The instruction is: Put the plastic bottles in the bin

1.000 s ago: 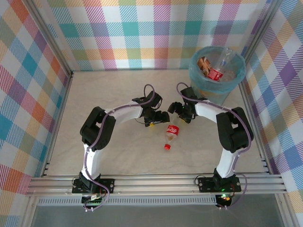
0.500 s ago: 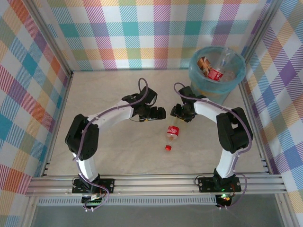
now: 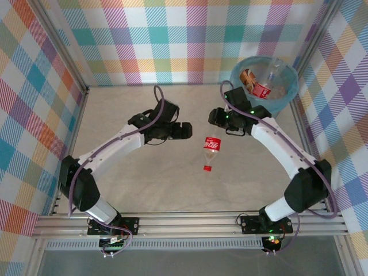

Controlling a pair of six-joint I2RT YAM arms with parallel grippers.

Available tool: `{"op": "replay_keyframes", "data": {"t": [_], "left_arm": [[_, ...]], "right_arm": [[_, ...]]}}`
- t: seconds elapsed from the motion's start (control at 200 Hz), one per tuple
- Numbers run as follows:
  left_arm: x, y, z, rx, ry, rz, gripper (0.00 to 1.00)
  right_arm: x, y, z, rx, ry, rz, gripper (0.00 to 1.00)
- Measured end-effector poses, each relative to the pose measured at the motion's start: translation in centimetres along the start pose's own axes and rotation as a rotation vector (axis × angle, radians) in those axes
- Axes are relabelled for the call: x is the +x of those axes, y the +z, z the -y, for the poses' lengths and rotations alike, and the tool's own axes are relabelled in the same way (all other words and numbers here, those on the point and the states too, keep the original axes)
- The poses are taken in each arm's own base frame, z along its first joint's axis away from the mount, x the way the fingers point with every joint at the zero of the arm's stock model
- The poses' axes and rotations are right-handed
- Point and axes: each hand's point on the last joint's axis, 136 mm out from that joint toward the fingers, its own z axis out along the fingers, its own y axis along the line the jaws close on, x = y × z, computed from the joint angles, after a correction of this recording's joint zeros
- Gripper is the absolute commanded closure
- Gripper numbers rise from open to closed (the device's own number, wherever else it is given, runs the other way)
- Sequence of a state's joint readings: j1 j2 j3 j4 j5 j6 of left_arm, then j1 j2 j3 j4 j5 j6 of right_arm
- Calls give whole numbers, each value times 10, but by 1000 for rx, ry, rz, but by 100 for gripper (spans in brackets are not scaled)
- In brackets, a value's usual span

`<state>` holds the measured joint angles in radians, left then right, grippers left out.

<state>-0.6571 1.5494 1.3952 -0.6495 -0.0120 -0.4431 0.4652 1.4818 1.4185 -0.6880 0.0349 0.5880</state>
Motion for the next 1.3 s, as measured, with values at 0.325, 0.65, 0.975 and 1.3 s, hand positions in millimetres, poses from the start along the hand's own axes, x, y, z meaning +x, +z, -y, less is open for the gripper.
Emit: {"op": "replay_keyframes", "data": {"t": [0.325,0.65,0.975,1.3], "left_arm": [[-19,-32,-18,-52,10,148,9],[-14,-20,-18,-49,15,131,9],[-13,-15,-19,-53,26,124,9],[-12,-15,-17,-44,26,117,9]], "right_arm": [[-94,-125,-50,-89,-128,379,57],[-176,-237,-60,11,-254,826,61],[-235,-273,-47,203,-311,1121,63],[-270,-143,-33,425,-458,1019,61]]}}
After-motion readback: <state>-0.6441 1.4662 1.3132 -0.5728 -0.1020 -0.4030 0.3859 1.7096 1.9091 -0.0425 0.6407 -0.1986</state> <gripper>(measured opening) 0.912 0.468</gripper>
